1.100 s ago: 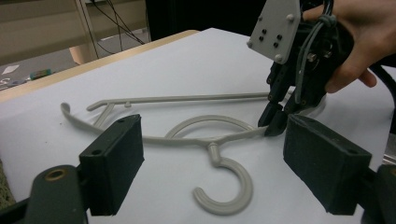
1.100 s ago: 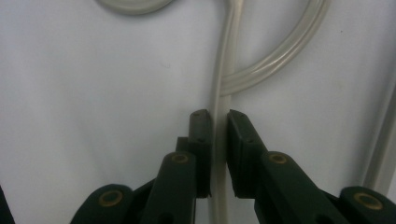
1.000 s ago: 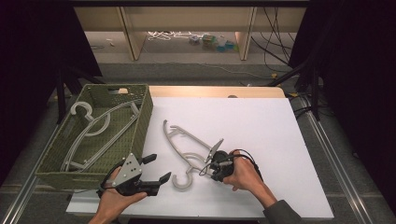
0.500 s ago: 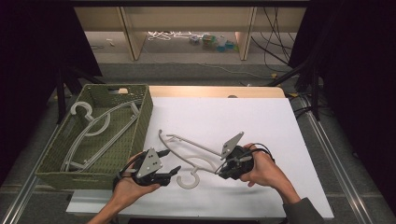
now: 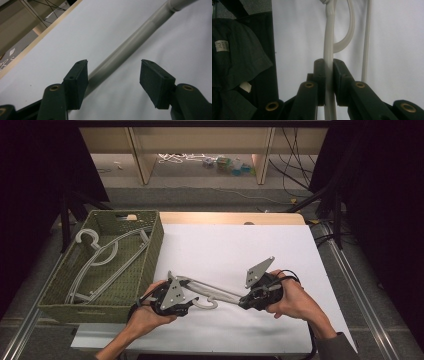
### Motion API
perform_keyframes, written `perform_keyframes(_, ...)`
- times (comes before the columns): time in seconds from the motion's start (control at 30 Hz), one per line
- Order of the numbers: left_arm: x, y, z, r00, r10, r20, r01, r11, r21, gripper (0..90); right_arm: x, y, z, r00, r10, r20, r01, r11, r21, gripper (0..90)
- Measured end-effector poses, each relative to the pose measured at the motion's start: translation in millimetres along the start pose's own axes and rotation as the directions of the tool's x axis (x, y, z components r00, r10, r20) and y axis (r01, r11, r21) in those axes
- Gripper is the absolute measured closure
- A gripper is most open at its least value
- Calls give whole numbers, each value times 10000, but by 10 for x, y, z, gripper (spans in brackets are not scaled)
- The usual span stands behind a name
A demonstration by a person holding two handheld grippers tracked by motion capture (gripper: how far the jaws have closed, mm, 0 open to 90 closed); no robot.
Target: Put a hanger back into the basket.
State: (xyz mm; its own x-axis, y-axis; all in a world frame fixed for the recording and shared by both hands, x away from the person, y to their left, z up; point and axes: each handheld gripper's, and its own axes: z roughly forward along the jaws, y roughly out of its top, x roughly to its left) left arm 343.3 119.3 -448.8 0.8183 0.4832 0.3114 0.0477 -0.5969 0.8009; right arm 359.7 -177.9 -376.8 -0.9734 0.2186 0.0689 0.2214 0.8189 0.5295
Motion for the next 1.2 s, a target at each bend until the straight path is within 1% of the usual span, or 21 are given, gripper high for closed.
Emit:
perform_keyframes(0.03,-1,13,17,10000,31,37,-30,9999,-119,415,1,0,-2,10000,-22,23,22,10000,-13,822)
perform_keyframes(0.13,9,40,62,9988,386,285,-381,9991,-169,445,3,-3,-15,10000,-42,-34,42,10000,-68,822)
perform_keyframes(0.2,18,51,90,9960,626,630,-619,9980,-134,495,6,-2,-25,10000,-58,-50,57,9999,-103,822)
perform_keyframes(0.27,26,66,109,9923,922,821,-916,9957,-116,519,11,0,-29,9999,-147,-78,146,9998,-118,822)
perform_keyframes(0.3,29,76,114,9900,1044,952,-1040,9945,-98,561,15,3,-28,9998,-159,-93,158,9998,-110,822)
perform_keyframes(0.37,35,99,116,9854,1188,1219,-1171,9929,-210,604,16,5,-29,9998,-177,-134,175,9998,-139,822)
perform_keyframes(0.4,36,108,112,9818,1386,1299,-1375,9904,-167,616,15,3,-29,9997,-187,-156,185,9997,-158,822)
perform_keyframes(0.47,43,126,106,9700,2017,1355,-2016,9794,-145,649,9,-7,-39,9996,-203,-218,198,9996,-188,822)
perform_keyframes(0.5,43,136,100,9650,2211,1409,-2221,9750,-87,661,5,-10,-46,9994,-241,-248,236,9995,-231,822)
perform_keyframes(0.6,47,172,79,9540,2522,1620,-2552,9669,-25,686,-3,-23,-63,9988,-337,-355,326,9990,-309,822)
perform_keyframes(0.67,48,211,46,9399,2912,1785,-2955,9553,-24,704,-13,-33,-80,9983,-452,-377,435,9981,-446,822)
perform_keyframes(0.7,49,229,30,9351,3024,1846,-3066,9518,-58,714,-16,-37,-97,9977,-511,-451,486,9973,-544,821)
perform_keyframes(0.77,42,255,1,9307,3035,2040,-3070,9516,-152,728,-31,-55,-141,9965,-596,-594,546,9951,-824,817)
perform_keyframes(0.83,21,284,-21,9226,3173,2193,-3211,9469,-193,741,-53,-86,-170,9946,-605,-838,518,9934,-1026,814)
perform_keyframes(0.9,12,312,-37,9155,3224,2405,-3271,9447,-215,753,-80,-122,-194,9929,-516,-1074,389,9924,-1171,809)
perform_keyframes(0.97,6,338,-61,9155,3142,2512,-3172,9479,-292,769,-109,-154,-200,9929,-411,-1115,266,9913,-1287,794)
perform_keyframes(1.0,7,350,-71,9136,3042,2697,-3084,9509,-277,778,-121,-166,-202,9933,-304,-1111,163,9920,-1255,786)
perform_keyframes(1.03,-4,357,-75,9099,3127,2724,-3190,9475,-220,784,-132,-174,-200,9942,-242,-1047,111,9922,-1239,773)
perform_keyframes(1.13,-31,375,-79,9103,3083,2763,-3204,9473,-16,793,-147,-175,-189,9959,-95,-895,-14,9926,-1214,754)
perform_keyframes(1.17,-31,375,-77,9151,2977,2720,-3086,9512,-28,794,-148,-173,-186,9966,-25,-822,-74,9927,-1201,741)
perform_keyframes(1.2,-23,372,-78,9228,2736,2713,-2880,9575,139,795,-153,-168,-186,9980,197,-596,-271,9916,-1265,704)
